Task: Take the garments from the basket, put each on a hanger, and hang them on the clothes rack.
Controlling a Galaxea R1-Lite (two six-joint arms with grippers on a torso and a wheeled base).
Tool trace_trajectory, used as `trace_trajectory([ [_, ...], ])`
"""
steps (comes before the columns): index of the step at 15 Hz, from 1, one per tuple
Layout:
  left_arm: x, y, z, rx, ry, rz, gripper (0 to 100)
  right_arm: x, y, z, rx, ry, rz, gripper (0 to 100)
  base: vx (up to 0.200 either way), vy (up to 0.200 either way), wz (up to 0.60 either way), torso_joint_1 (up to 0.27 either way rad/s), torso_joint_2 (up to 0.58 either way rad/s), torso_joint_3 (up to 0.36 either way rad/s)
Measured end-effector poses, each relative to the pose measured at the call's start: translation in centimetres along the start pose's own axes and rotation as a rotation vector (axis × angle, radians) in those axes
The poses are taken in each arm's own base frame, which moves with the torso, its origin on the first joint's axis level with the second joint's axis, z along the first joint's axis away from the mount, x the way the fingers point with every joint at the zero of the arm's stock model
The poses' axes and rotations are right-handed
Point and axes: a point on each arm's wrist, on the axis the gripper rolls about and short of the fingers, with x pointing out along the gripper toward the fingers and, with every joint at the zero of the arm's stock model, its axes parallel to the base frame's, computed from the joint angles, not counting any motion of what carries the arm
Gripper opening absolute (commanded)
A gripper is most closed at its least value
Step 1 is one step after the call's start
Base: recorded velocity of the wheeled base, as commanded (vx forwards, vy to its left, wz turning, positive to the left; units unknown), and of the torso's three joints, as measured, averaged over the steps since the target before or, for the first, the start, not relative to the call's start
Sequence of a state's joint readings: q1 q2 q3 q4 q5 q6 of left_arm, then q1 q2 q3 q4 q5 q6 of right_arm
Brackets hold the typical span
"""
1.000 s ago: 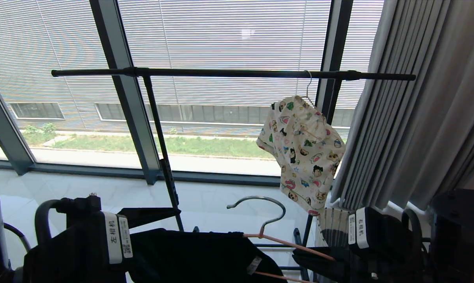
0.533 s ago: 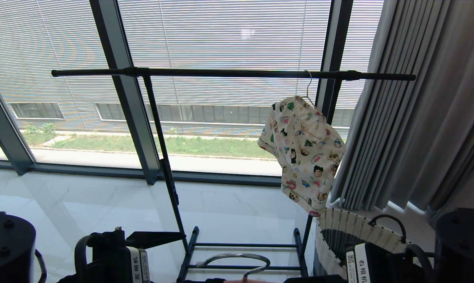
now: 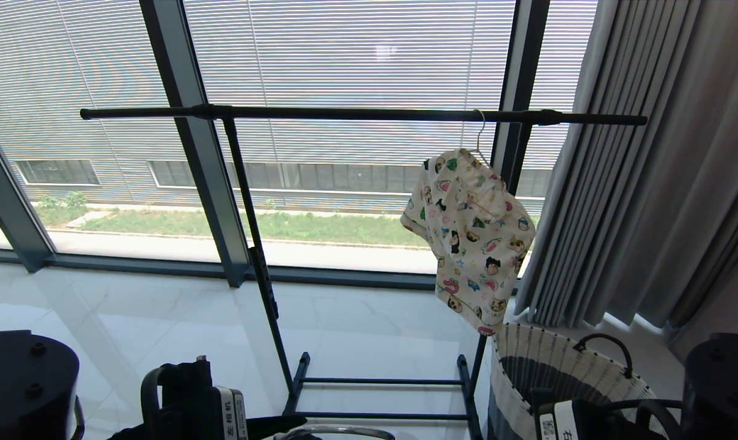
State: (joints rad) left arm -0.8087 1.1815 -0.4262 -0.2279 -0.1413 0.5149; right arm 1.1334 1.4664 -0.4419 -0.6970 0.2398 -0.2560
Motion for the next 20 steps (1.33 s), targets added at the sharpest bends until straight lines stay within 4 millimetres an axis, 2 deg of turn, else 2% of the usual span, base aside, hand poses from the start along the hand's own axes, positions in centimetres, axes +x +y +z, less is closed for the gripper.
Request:
trace_trajectory([
  [2,0.1,0.0,0.0,-0.001,0.003,-0.001,0,0.0,0.1,0.0,0.0,-0.001,0.002,0,0.0,0.0,0.0,0.0,0.0,0.0],
  [3,0.1,0.0,-0.1,-0.003,0.004,0.001,0,0.0,0.1,0.0,-0.001,0.002,-0.007,100,0.0,0.0,0.0,0.0,0.0,0.0],
  [7,0.0,0.4,-0.4,-0.018,0.019,0.027,0,0.0,-0.1,-0.2,0.0,0.026,-0.079,100,0.0,0.0,0.0,0.0,0.0,0.0],
  [10,-0.2,1.1,-1.9,-0.008,0.099,0.12,0,-0.3,-1.0,-1.2,0.018,0.088,-0.212,100,0.0,0.0,0.0,0.0,0.0,0.0],
  [14,-0.8,4.0,-2.8,-0.116,0.11,0.368,0,0.2,-2.5,-2.0,0.073,0.097,-0.279,100,0.0,0.0,0.0,0.0,0.0,0.0],
  [17,-1.7,6.7,-1.9,-0.179,0.075,0.546,0,2.4,-3.5,-1.7,0.135,-0.031,-0.317,100,0.0,0.0,0.0,0.0,0.0,0.0],
  [20,-2.2,8.2,-0.1,-0.184,0.01,0.601,0,6.3,-5.1,-0.8,0.205,-0.123,-0.337,100,0.0,0.0,0.0,0.0,0.0,0.0],
])
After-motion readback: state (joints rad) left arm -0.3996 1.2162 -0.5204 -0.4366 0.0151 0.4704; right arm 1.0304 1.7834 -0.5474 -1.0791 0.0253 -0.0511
